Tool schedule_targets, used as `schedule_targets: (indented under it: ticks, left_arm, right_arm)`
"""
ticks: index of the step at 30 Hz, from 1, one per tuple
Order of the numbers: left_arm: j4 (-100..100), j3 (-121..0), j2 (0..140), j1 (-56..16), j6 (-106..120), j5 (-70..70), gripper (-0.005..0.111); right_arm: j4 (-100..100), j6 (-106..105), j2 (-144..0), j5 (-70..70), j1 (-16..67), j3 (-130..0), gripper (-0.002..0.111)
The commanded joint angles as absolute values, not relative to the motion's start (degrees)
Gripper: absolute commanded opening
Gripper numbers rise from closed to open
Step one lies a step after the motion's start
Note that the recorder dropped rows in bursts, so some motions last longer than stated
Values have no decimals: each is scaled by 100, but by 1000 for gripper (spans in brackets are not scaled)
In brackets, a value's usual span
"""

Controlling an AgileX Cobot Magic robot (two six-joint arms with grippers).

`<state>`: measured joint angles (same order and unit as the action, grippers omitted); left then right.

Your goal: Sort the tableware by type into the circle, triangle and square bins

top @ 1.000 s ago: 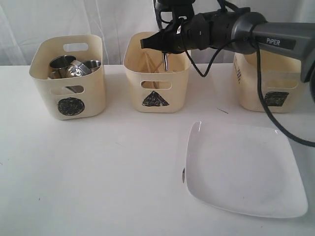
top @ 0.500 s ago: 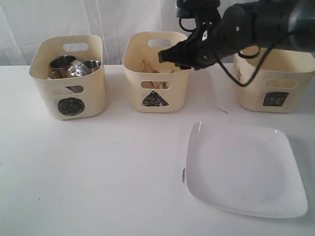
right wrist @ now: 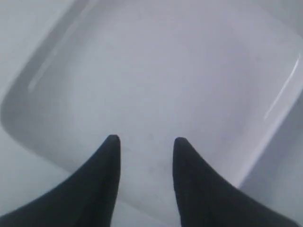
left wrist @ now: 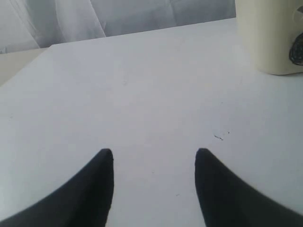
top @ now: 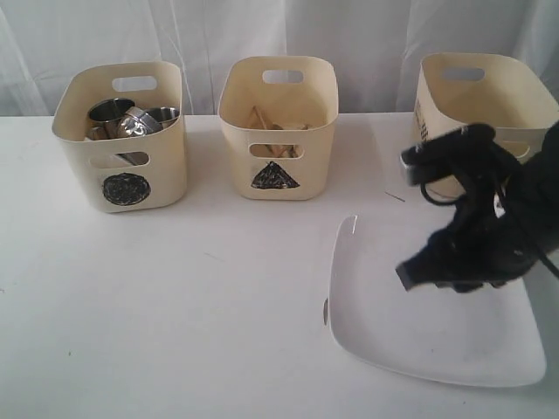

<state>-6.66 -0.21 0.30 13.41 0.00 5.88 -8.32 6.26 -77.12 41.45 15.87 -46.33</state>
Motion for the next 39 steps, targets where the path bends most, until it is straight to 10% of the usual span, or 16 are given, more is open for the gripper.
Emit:
schedule_targets:
  ticks: [1,6,39]
  left_arm:
    - [-610,0,0,1351,0,564,56]
    - [-610,0,0,1351,0,564,56]
    - [-610,0,0,1351,0,564,56]
  right_arm:
    - [-1451,642,-7658,4734,1540,-4315,27]
    - [-1524,642,-7658,4779,1540,-4138,0]
    - [-1386,1199,-9219,1960,1540,-4223,0]
